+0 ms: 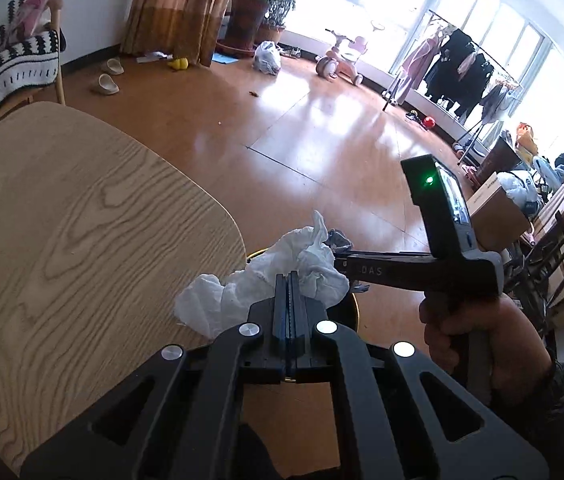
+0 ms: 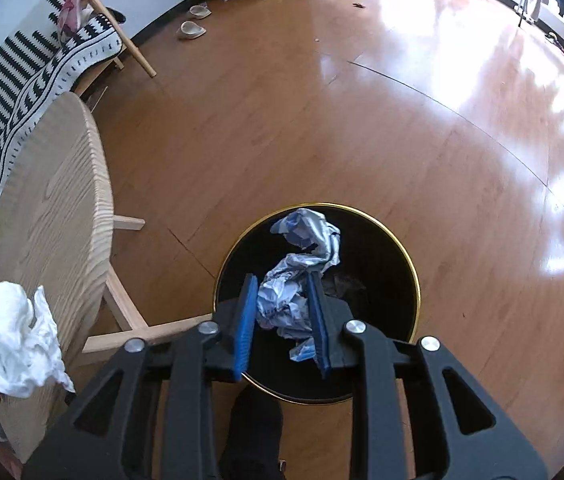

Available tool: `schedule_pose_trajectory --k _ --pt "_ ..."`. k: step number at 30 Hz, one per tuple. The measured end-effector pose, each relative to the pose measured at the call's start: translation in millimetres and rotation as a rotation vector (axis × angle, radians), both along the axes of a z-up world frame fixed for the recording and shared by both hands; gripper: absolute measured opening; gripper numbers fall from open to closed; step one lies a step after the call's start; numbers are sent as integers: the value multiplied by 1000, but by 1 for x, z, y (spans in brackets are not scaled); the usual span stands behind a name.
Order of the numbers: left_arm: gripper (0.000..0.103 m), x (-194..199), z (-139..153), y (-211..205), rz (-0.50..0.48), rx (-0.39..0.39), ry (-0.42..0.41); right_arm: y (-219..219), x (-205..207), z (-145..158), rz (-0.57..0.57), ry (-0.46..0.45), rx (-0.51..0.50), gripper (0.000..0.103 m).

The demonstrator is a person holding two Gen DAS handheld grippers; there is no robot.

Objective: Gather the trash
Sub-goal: 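Carry both to the bin and open both tools to drop them, then move both tools back over the table toward the trash pile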

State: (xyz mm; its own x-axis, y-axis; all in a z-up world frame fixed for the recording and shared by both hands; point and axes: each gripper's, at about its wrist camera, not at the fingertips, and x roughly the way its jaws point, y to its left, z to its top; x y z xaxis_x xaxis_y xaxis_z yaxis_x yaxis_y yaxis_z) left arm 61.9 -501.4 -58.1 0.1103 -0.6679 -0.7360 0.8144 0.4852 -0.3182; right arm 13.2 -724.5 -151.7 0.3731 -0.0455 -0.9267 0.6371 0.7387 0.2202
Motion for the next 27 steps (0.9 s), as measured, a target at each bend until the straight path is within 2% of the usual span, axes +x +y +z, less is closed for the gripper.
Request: schedule_pose_trajectory --k 2,3,8,15,19,21,22,23,24,27 --pt "0 1 -5 -6 -6 8 1 -5 -3 2 -26 5 -15 50" --pt "0 1 -6 -9 -9 10 1 -8 -6 4 -39 -4 -23 65" --pt "0 -1 -22 -25 -37 29 20 -17 -17 14 -98 -43 -41 67" --pt "0 -13 -41 -65 -105 36 68 -36 -48 39 -269 -130 -96 69" --pt "1 -16 -57 -87 -116 56 76 -45 -62 45 -323 -154 -115 72" --pt "10 -12 -65 -94 -117 76 90 -50 -65 47 -338 -163 -117 73" --pt "34 -10 -67 -96 -115 83 99 -51 -66 48 -341 -167 -117 73" --pt "63 -9 -68 -96 -107 82 97 -50 -66 49 -342 -170 -117 73" --pt "70 -9 -66 -94 -97 73 88 -49 -65 50 -339 -172 -119 73" --pt "71 -7 -56 -85 -93 72 53 -42 -60 54 -313 -181 -125 73"
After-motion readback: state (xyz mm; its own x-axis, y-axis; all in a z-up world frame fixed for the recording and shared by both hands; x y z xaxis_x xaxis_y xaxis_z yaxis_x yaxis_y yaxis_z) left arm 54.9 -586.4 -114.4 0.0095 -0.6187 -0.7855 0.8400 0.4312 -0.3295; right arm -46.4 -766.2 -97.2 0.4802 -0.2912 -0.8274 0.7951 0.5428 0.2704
